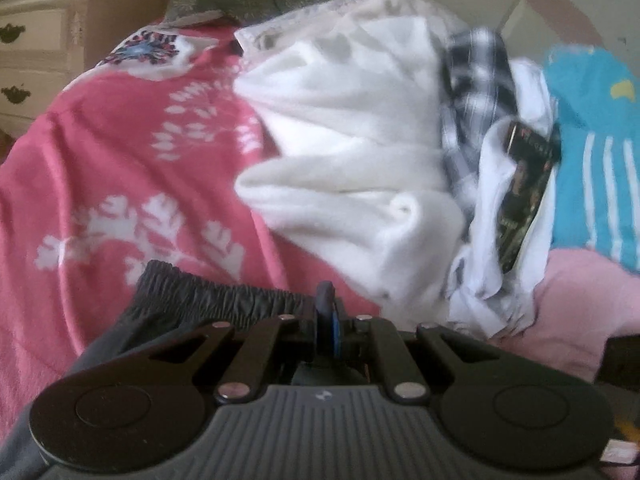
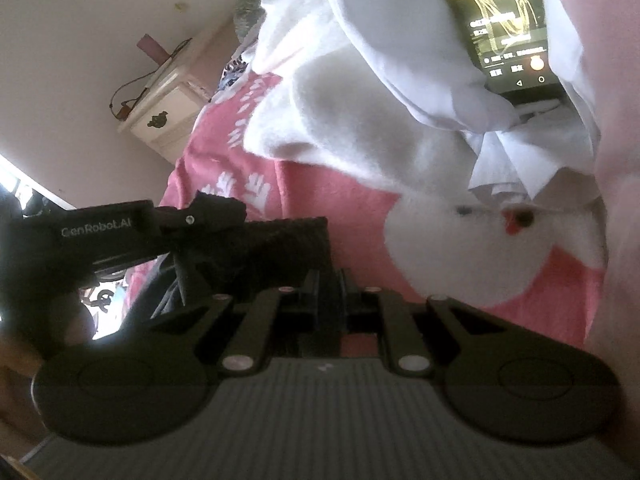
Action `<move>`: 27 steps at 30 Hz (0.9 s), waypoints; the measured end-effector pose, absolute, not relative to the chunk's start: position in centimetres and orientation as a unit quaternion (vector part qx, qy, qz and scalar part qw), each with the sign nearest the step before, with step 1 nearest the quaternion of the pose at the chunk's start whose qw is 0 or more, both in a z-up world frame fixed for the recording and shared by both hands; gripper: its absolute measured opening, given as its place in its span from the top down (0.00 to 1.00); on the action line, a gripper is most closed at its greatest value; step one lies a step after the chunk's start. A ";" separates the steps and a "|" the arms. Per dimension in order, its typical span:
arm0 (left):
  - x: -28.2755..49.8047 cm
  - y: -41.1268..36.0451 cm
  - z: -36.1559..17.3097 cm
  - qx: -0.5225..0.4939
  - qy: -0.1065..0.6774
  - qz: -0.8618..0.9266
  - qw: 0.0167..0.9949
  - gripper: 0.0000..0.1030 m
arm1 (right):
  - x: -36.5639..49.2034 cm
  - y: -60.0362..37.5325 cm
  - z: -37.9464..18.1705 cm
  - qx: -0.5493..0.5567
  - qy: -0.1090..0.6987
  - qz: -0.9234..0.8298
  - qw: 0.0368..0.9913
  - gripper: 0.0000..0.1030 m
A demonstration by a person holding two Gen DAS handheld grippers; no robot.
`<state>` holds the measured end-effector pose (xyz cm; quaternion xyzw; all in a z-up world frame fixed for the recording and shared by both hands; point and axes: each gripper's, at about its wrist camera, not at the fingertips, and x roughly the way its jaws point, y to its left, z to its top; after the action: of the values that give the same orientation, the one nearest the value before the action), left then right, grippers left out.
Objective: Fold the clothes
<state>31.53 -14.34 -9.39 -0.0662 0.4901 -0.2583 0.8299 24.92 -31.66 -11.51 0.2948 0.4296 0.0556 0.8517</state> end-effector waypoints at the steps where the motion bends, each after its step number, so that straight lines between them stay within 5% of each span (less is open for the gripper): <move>1: 31.6 -14.5 -10.2 -0.069 0.501 -0.258 0.823 0.85 | 25.0 -31.6 -11.5 0.291 0.432 0.053 0.852 0.90; 2: 31.8 -14.6 -11.1 -0.074 0.513 -0.257 0.815 0.77 | 25.0 -31.6 -11.5 0.287 0.435 0.049 0.852 0.90; 6: 32.0 -13.5 -12.1 -0.139 0.523 -0.253 0.802 0.70 | 25.0 -31.6 -11.3 0.282 0.439 0.047 0.852 0.89; 8: 32.1 -12.5 -12.0 -0.181 0.521 -0.253 0.795 0.55 | 24.9 -31.7 -10.9 0.287 0.435 0.050 0.852 0.89; 17: 32.5 -5.8 -8.7 -0.308 0.495 -0.216 0.783 0.55 | 23.4 -31.5 -8.9 0.338 0.415 0.092 0.840 0.81; 27: 31.0 -1.5 -7.2 -0.212 0.512 -0.163 0.816 0.57 | 22.8 -27.1 -9.4 0.318 0.454 0.168 0.815 0.72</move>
<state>31.01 -1.55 -7.18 -0.2116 0.5120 -0.1627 0.8164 22.80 -27.08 -9.43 0.3185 0.4542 0.1683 0.8149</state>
